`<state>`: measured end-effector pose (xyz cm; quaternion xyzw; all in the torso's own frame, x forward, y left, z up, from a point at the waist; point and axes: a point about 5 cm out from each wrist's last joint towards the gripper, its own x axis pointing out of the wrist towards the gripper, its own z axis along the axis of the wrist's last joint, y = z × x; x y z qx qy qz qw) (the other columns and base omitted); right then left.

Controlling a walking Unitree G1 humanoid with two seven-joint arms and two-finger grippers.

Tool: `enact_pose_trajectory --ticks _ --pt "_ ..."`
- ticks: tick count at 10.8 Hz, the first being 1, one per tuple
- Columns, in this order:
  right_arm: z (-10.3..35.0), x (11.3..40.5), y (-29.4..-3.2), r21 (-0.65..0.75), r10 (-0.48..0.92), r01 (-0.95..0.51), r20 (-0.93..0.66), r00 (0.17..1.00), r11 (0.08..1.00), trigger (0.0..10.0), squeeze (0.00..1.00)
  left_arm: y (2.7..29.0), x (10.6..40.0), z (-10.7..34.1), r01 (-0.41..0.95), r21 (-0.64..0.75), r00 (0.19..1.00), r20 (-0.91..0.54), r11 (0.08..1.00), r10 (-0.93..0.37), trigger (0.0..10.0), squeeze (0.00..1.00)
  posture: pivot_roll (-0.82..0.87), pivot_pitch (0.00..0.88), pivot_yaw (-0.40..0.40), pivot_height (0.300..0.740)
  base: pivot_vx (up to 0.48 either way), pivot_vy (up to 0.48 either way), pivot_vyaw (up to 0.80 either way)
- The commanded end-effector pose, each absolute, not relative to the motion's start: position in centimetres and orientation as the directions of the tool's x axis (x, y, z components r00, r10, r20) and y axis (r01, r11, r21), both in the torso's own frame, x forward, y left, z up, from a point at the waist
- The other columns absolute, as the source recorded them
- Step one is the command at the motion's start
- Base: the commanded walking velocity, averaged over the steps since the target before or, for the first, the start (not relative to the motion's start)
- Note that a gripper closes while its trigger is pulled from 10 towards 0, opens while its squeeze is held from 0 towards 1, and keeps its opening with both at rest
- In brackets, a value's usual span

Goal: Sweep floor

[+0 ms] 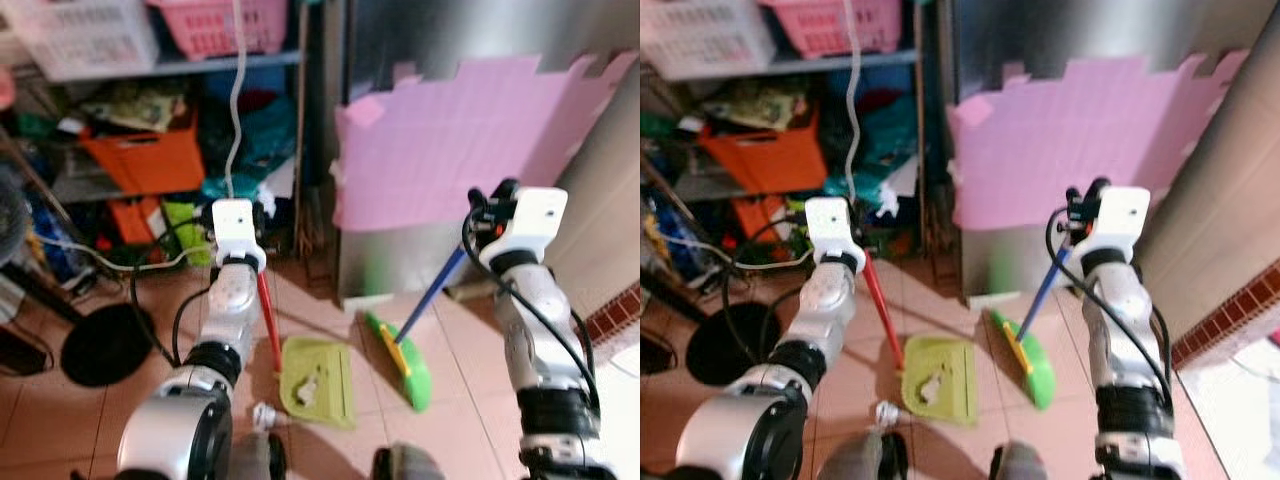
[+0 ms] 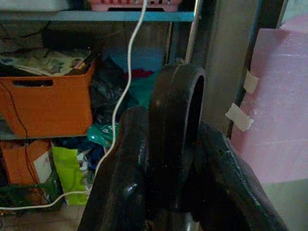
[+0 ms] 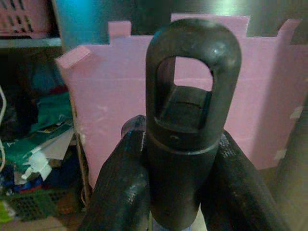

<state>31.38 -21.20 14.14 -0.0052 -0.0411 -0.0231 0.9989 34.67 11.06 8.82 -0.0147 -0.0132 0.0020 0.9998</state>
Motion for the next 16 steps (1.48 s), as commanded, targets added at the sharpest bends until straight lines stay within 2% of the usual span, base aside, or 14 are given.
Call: enact_pose_trajectory --ticks 1,3,9,13,14,16 --pt "14.9 31.3 -21.2 -0.006 -0.047 0.048 0.114 0.992 0.999 10.0 0.0 11.4 34.9 9.2 -0.014 -0.014 0.999 0.032 1.0 0.014 10.0 0.0 -0.17 0.0 0.045 0.74 -0.247 0.412 0.0" --pt "14.8 31.2 -21.3 -0.008 -0.05 0.051 0.113 0.992 0.999 10.0 0.0 11.5 35.0 9.2 -0.018 -0.011 0.999 0.034 1.0 0.018 10.0 0.0 -0.17 0.0 0.045 0.74 -0.247 0.412 0.0" --pt "14.9 31.2 -21.6 -0.011 -0.057 0.059 0.112 0.992 0.998 10.0 0.0 11.4 35.4 10.5 -0.016 -0.048 0.996 0.088 0.999 0.02 10.0 0.0 -0.18 0.0 0.045 0.74 -0.04 0.0 0.0" --pt "14.8 31.5 -21.2 -0.011 -0.054 0.055 0.123 0.991 0.998 10.0 0.0 11.5 37.3 16.3 -0.046 -0.083 0.96 0.271 0.996 0.066 10.0 0.0 -0.16 0.0 0.048 0.74 0.0 0.0 0.0" --pt "14.4 31.6 -21.4 -0.02 -0.055 0.058 0.113 0.992 0.998 10.0 0.0 11.9 37.3 18.2 -0.08 -0.056 0.937 0.337 0.995 0.095 10.0 0.0 -0.15 0.0 0.052 0.74 0.0 0.0 0.0" --pt "13.5 32.1 -21.9 -0.044 -0.056 0.059 0.064 0.996 0.997 10.0 0.0 12.3 36.2 19.2 -0.119 -0.032 0.911 0.395 0.992 0.122 10.0 0.0 -0.13 0.0 0.053 0.74 0.0 0.0 0.0"
